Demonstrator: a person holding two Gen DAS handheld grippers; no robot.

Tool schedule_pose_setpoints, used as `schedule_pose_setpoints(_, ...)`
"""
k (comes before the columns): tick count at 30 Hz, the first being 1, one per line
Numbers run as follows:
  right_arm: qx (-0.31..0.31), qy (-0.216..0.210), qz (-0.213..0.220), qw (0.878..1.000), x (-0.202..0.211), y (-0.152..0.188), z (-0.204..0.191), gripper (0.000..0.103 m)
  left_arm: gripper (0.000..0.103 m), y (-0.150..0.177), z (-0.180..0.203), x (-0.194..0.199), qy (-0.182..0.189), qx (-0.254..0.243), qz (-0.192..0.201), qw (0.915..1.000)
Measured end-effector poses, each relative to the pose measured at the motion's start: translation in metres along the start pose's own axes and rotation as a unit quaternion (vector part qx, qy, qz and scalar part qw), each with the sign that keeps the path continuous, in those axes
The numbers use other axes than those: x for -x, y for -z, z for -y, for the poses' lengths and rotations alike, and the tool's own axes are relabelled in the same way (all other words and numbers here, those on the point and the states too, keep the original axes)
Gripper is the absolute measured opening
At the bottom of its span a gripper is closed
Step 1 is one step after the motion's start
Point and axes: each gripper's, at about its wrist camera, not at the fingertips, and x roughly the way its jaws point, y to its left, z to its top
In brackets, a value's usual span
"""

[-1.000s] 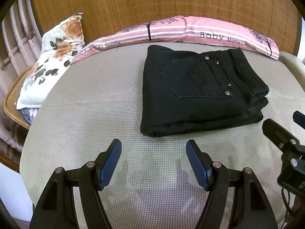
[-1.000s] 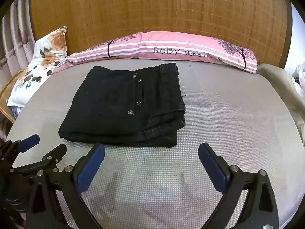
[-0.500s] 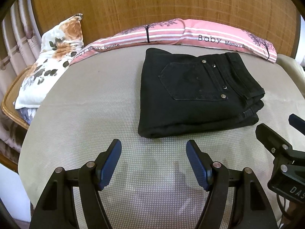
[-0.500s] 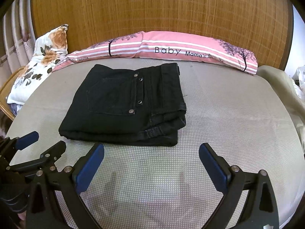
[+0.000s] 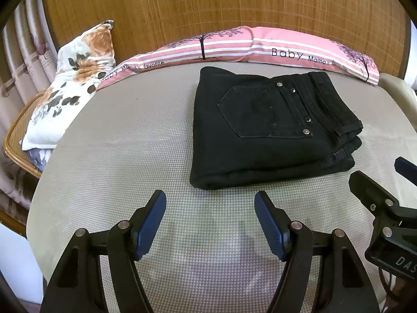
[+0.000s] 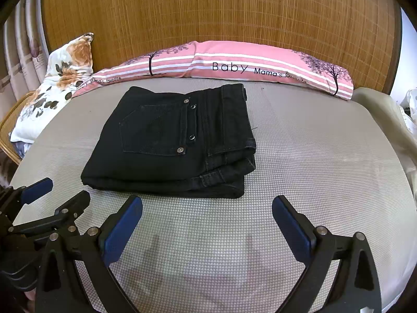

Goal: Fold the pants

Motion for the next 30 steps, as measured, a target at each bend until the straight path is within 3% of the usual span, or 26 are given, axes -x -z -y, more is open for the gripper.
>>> schedule_pose_setpoints(30,-0.013,-0.006,-0.008,1.000,-0.0016,0.0026,-0.0003,0.099,0.071,-0.0005,-0.0005,0.0028,0.000,-0.004,0.010,0.9999)
